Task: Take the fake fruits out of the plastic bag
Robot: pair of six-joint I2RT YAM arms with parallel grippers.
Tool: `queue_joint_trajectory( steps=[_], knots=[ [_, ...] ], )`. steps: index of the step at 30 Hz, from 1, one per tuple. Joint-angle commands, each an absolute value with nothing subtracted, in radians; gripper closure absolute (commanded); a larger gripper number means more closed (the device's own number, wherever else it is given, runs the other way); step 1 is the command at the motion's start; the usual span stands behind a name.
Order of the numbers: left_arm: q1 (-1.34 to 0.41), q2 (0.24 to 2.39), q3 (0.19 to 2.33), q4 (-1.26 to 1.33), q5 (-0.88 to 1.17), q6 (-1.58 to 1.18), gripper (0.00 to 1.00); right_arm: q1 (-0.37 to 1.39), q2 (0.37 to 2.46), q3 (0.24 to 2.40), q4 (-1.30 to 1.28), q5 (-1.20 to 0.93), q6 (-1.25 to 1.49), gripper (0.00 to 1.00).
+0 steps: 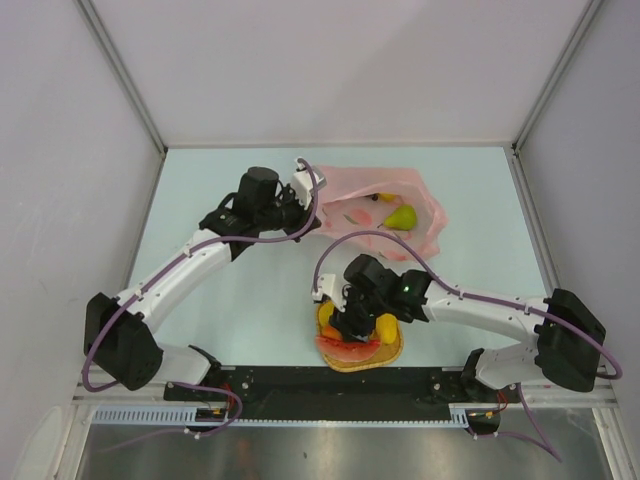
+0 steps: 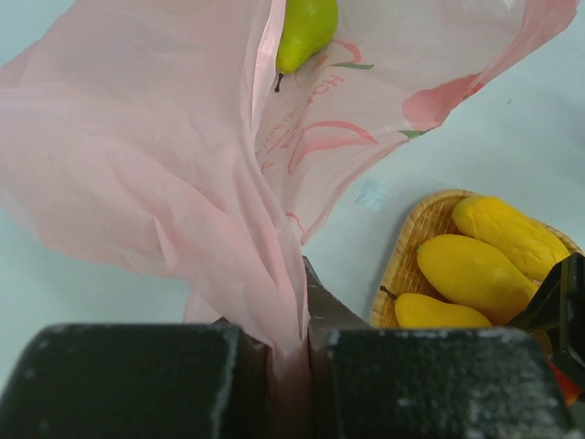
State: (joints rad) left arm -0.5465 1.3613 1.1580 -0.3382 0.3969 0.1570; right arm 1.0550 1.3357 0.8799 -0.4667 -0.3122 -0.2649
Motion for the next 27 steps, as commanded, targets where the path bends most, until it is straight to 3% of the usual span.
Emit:
queue_joint_trajectory(
  steps=[1,5,12,18,25,27],
  knots=[
    [-0.545,1.341,1.170,-0.305,0.423,0.137,0.93,1.069,1.293,0.862,-0.474,-0.318,-0.276,0.49],
    [-0.545,1.350,1.181,-0.302,0.423,0.135,0.93,1.069,1.278,0.845,-0.451,-0.284,-0.275,0.34],
    [-0.545,1.374,1.193,-0.298,0.430,0.130,0.93,1.069,1.258,0.845,-0.439,-0.250,-0.275,0.23],
    [-0.545,1.397,1.216,-0.301,0.440,0.126,0.93,1.068,1.220,0.864,-0.462,-0.245,-0.253,0.22],
    [-0.546,1.407,1.244,-0.316,0.449,0.118,0.93,0.987,1.148,1.038,-0.509,-0.233,-0.241,0.26],
    [-0.546,1.404,1.247,-0.325,0.456,0.117,0.93,0.957,1.115,1.060,-0.471,-0.122,-0.242,0.42]
  ],
)
